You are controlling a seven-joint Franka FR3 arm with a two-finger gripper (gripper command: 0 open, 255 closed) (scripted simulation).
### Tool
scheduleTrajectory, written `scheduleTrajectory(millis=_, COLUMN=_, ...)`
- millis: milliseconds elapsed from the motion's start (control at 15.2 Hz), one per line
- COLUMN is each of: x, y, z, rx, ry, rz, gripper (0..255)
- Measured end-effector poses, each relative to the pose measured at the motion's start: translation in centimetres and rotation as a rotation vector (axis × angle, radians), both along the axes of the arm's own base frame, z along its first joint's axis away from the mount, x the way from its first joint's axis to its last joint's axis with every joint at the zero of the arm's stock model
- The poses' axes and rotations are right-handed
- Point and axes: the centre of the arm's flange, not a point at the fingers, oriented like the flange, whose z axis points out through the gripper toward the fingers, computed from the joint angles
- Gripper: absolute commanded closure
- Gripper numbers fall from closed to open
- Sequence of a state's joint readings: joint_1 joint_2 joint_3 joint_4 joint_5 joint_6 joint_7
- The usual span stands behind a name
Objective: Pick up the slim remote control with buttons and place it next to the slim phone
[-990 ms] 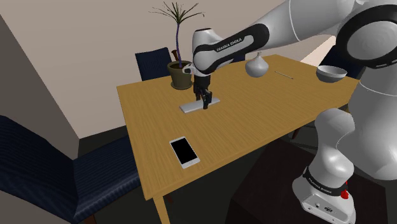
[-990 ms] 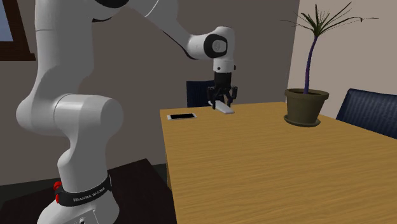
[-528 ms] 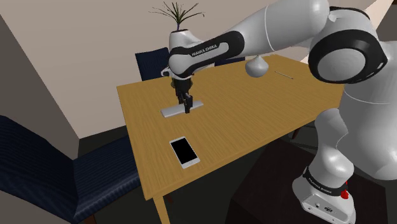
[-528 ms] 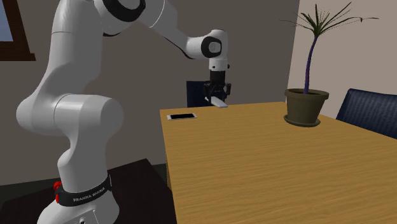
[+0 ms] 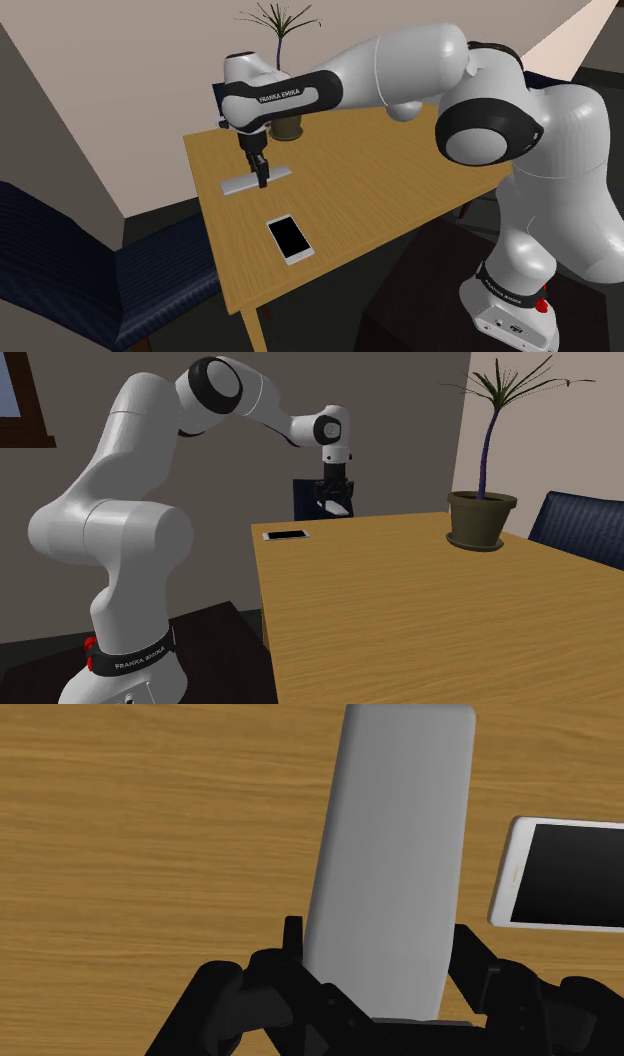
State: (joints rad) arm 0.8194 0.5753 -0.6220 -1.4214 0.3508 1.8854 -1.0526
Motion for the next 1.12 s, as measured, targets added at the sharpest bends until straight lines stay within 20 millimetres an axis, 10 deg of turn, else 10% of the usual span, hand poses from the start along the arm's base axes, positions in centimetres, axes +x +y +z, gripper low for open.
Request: scheduleTrajectory(millis=1122, x=0.3, y=0.2, z=-6.8, rx=0.0, ry=0.0, rz=0.0, gripper=255)
